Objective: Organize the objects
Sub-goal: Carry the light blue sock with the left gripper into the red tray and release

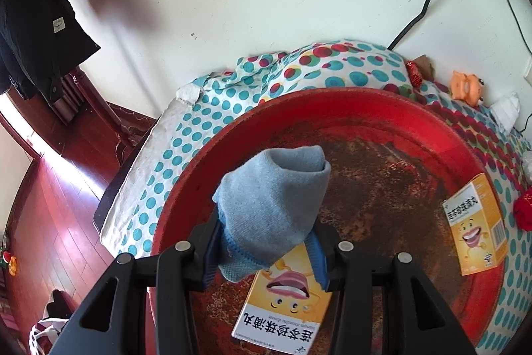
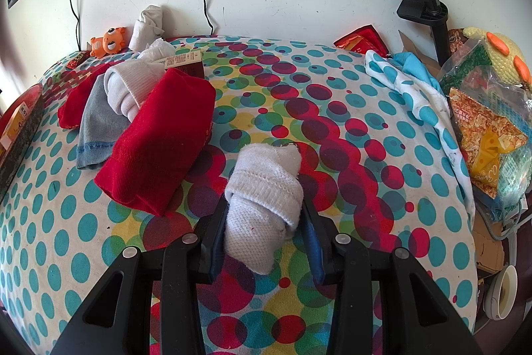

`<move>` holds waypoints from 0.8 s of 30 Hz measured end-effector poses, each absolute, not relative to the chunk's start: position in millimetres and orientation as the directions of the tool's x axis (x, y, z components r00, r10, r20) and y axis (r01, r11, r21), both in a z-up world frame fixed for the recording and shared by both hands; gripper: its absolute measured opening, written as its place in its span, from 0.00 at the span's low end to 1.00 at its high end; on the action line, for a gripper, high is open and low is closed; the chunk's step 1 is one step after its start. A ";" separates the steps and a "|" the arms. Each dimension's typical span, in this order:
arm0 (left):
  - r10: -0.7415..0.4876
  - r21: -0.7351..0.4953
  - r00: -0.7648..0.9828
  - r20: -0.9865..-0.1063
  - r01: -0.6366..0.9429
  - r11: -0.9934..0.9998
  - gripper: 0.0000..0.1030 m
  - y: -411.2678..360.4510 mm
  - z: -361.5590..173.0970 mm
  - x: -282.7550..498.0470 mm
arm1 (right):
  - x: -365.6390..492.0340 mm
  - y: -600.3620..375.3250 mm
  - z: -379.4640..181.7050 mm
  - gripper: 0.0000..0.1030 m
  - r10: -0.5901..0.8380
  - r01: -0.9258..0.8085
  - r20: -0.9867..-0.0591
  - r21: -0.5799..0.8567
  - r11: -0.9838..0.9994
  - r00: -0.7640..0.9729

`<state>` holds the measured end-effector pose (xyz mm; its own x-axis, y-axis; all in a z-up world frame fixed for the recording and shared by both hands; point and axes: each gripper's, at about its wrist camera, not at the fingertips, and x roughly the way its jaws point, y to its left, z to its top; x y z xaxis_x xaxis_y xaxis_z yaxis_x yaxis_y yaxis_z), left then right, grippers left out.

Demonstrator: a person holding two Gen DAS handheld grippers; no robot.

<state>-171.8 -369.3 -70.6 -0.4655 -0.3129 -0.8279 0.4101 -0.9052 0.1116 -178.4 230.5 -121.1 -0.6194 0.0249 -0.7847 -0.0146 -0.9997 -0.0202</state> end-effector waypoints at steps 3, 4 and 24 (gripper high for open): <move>-0.313 0.108 -0.463 -0.829 0.417 -0.902 0.45 -372.0 -74.9 -173.0 | -178.4 230.5 -121.1 0.37 0.025 -0.015 -0.785 -0.020 -1.000 -0.619; -0.316 0.111 -0.461 -0.829 0.419 -0.901 0.45 -372.5 -76.0 -173.8 | -178.4 230.6 -121.1 0.37 0.025 -0.015 -0.785 -0.020 -1.000 -0.619; -0.325 0.105 -0.468 -0.822 0.436 -0.894 0.59 -378.5 -74.2 -163.0 | -178.7 231.8 -120.9 0.39 0.026 -0.016 -0.785 -0.021 -1.000 -0.619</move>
<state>-163.0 -378.5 -74.2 -0.4682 -0.3252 -0.8216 0.4361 -0.8937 0.1053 -178.7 231.8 -120.9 -0.6190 0.0264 -0.7850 -0.0160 -0.9997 -0.0211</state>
